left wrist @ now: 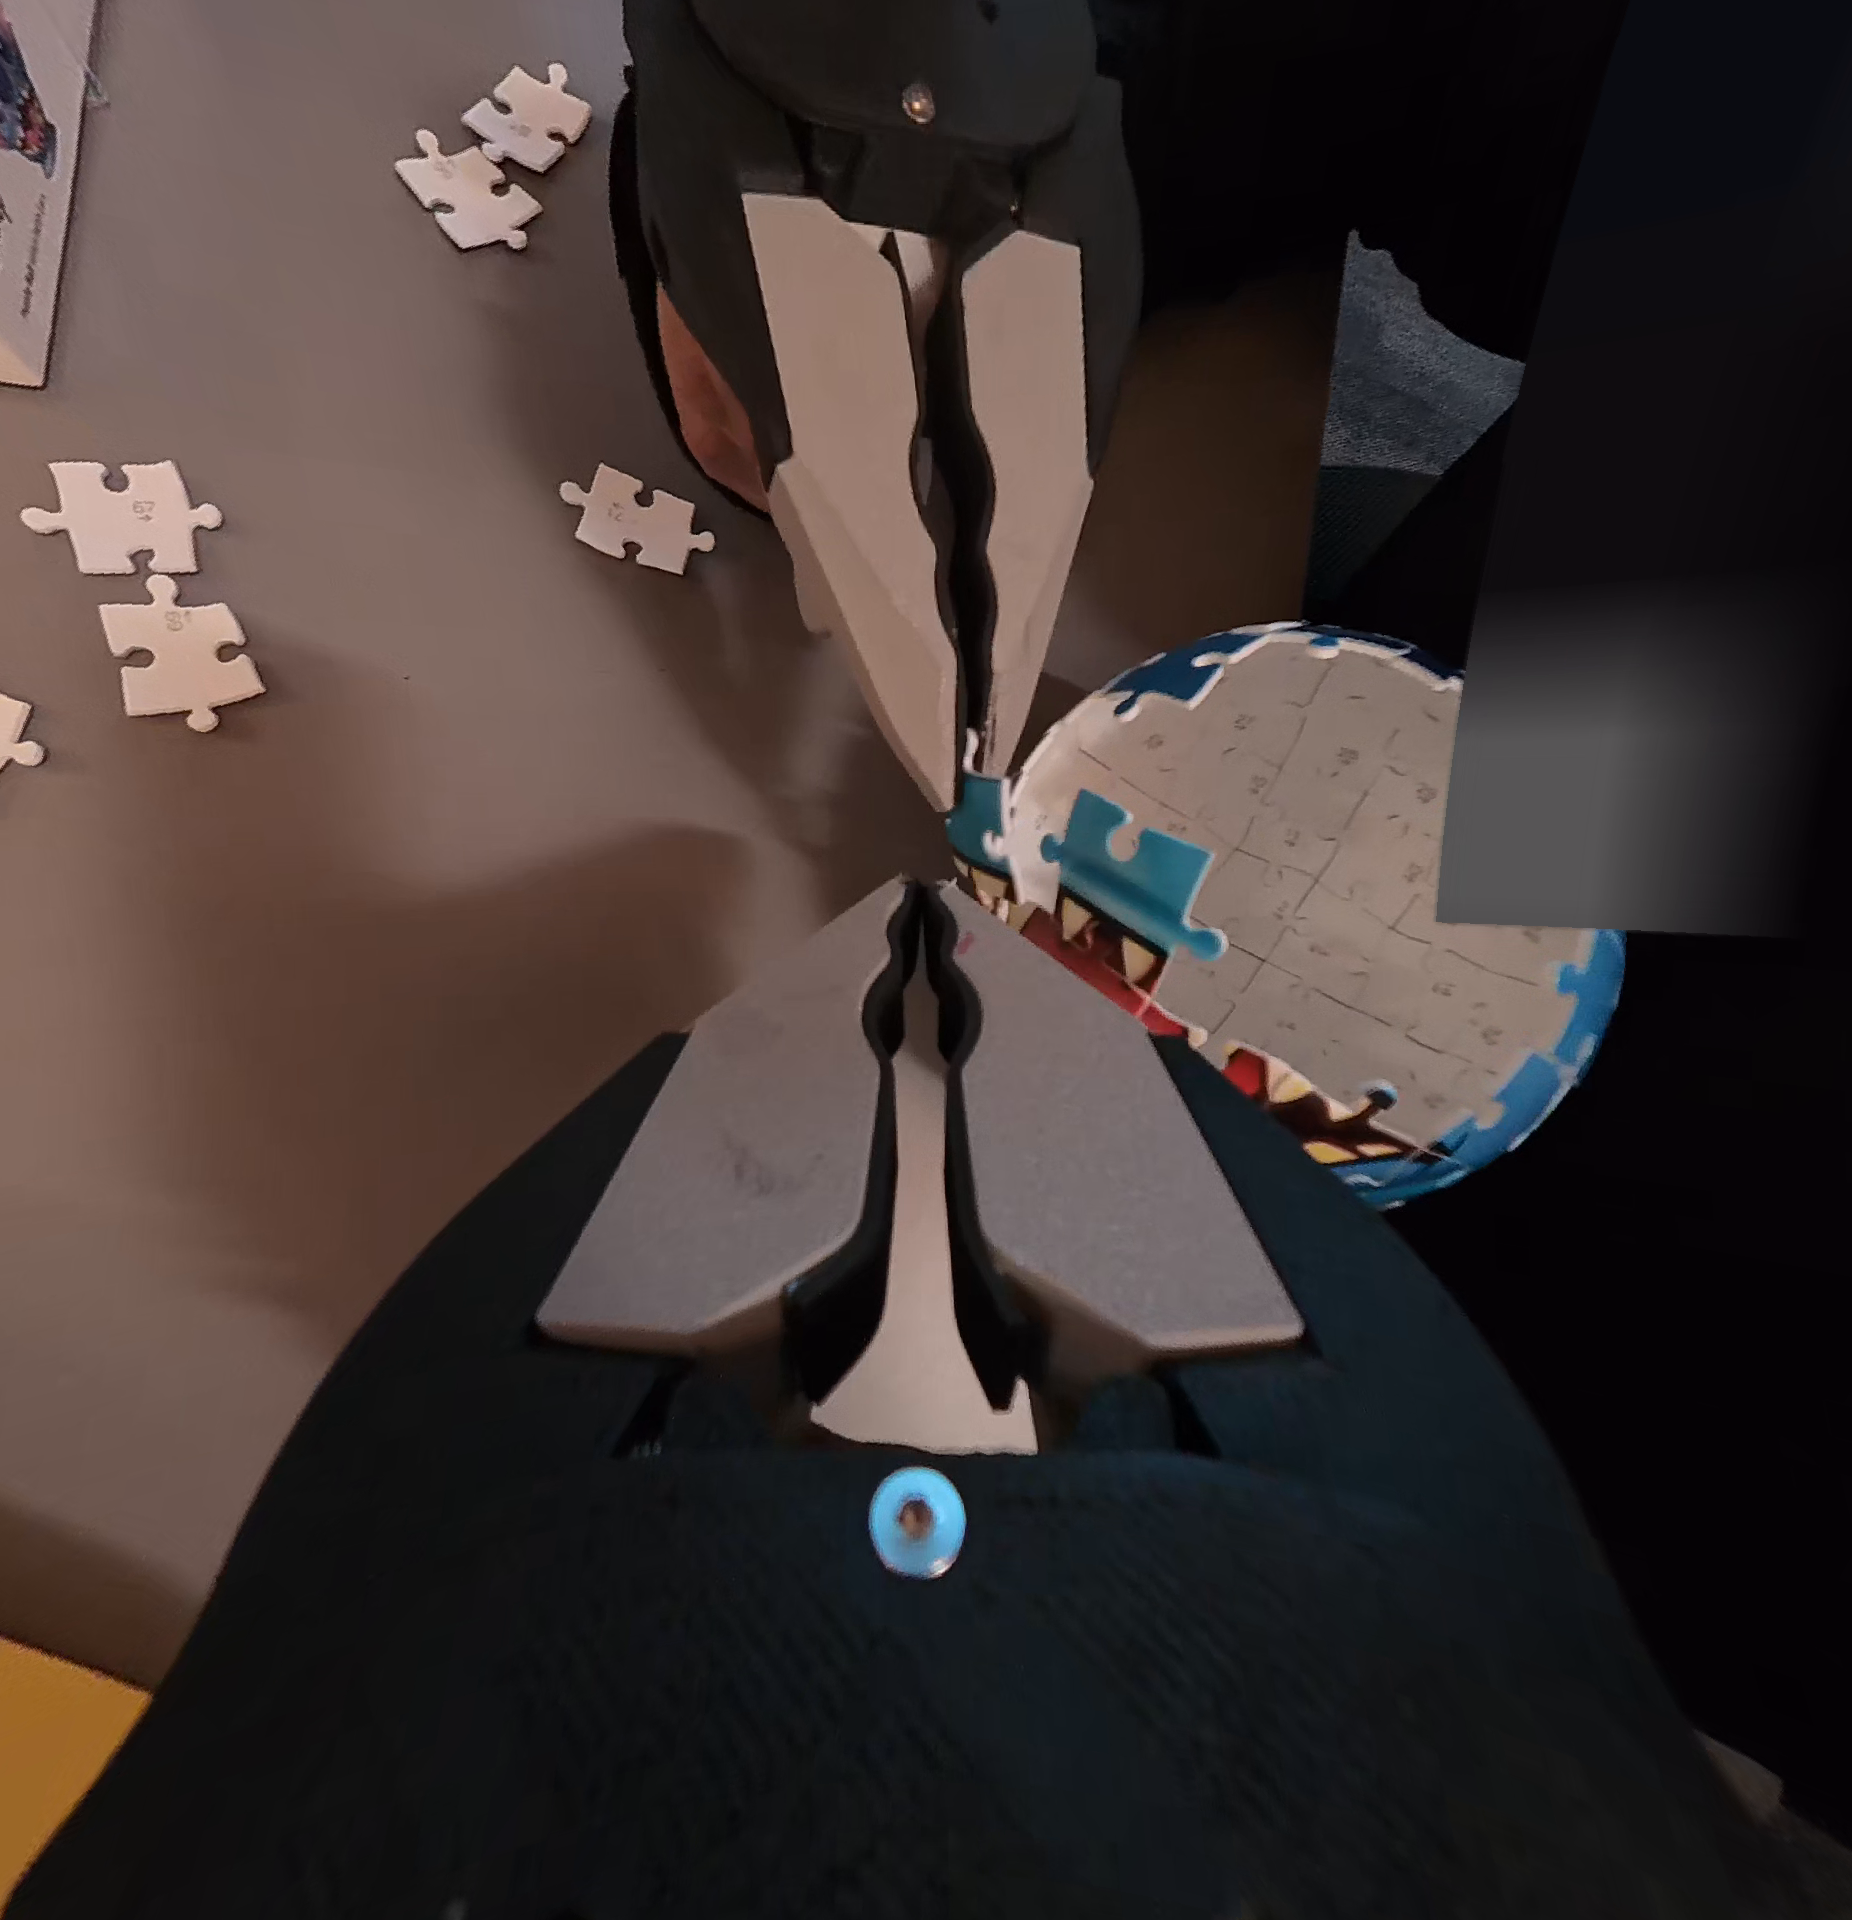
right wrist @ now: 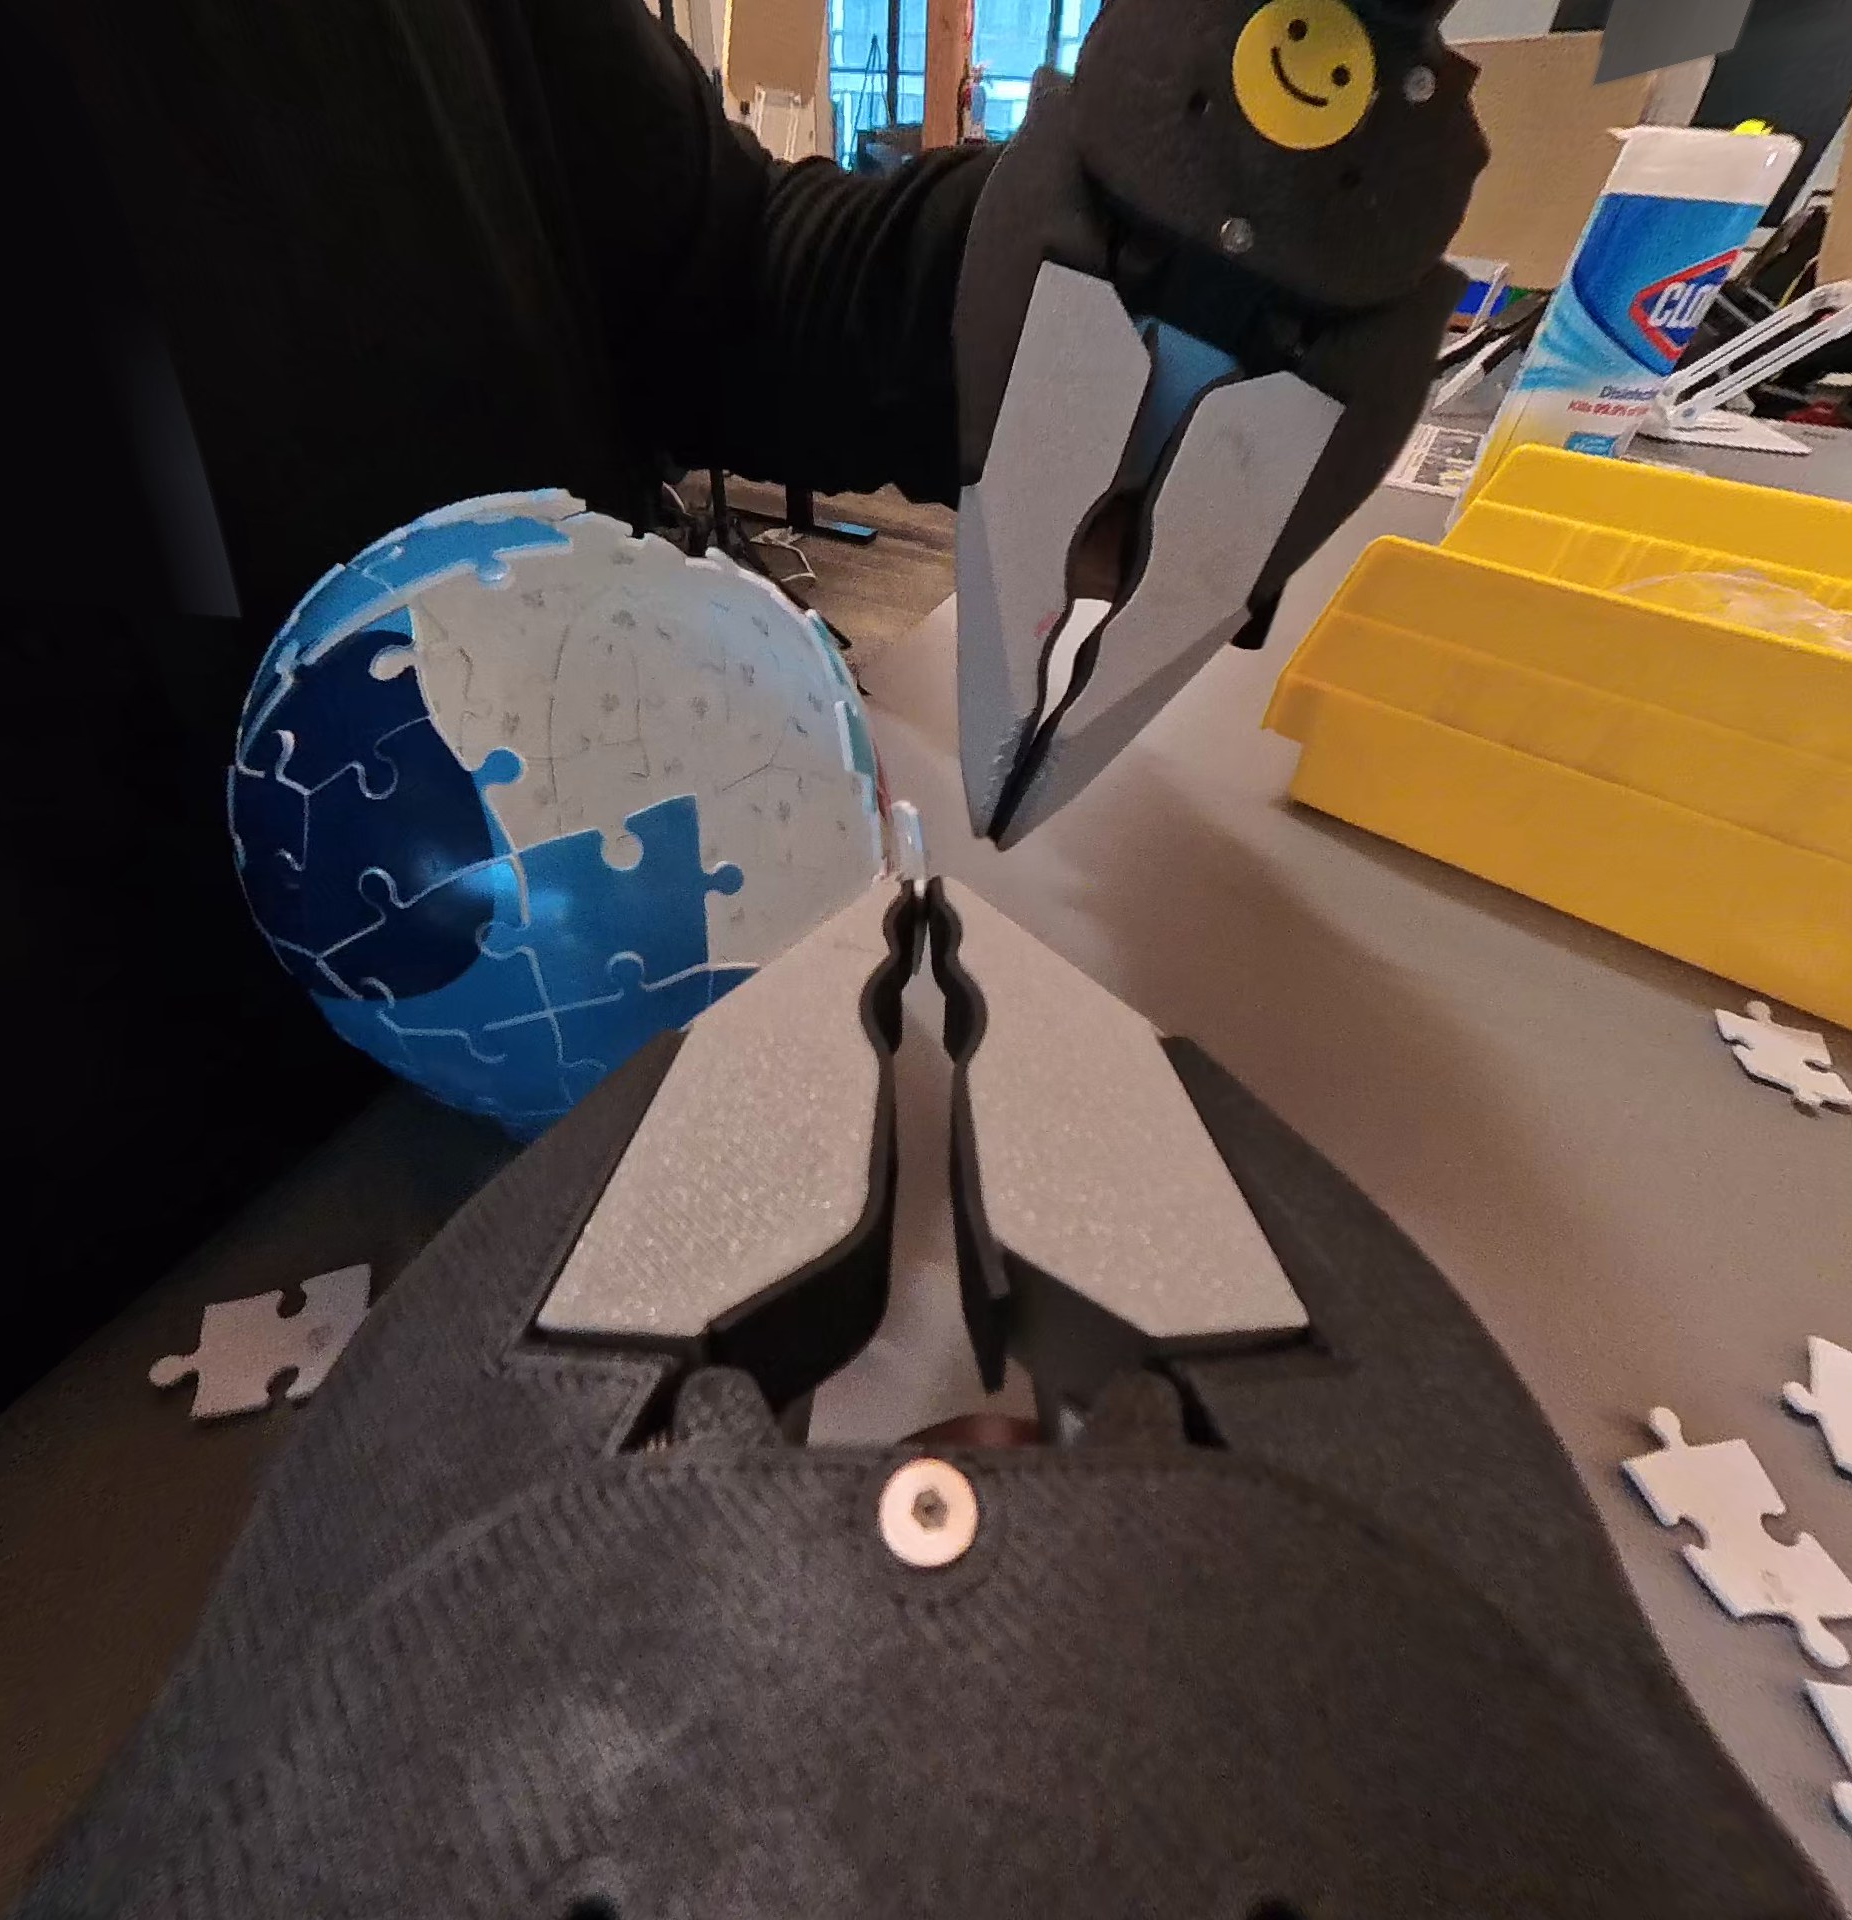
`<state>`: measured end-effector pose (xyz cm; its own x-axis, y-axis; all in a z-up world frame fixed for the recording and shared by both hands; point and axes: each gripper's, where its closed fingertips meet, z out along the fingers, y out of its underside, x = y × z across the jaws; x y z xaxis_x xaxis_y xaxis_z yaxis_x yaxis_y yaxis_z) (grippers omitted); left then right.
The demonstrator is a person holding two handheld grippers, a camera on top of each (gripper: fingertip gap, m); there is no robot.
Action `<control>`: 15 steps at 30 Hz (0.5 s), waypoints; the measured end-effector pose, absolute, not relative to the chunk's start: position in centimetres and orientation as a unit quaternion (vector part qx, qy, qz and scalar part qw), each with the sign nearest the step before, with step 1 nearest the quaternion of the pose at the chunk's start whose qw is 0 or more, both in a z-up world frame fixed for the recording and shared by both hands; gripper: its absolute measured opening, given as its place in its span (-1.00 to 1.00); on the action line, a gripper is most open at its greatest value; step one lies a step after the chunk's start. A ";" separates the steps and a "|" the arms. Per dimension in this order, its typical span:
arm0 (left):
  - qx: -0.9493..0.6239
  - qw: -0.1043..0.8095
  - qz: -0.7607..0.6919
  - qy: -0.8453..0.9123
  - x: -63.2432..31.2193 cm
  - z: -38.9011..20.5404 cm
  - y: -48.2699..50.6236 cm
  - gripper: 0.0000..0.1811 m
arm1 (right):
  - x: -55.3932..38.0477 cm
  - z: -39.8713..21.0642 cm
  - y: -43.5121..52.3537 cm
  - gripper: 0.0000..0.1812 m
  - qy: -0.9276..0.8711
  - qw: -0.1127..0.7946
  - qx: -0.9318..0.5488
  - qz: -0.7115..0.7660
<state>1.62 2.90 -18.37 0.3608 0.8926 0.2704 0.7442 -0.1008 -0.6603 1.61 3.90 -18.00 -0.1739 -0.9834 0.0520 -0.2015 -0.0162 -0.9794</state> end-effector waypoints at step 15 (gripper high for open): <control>-0.741 0.386 0.086 -0.542 1.6 -18.0 3.5 -1.00 | 1.8 -17.7 4.8 -0.99 0.556 0.402 -0.527 -0.501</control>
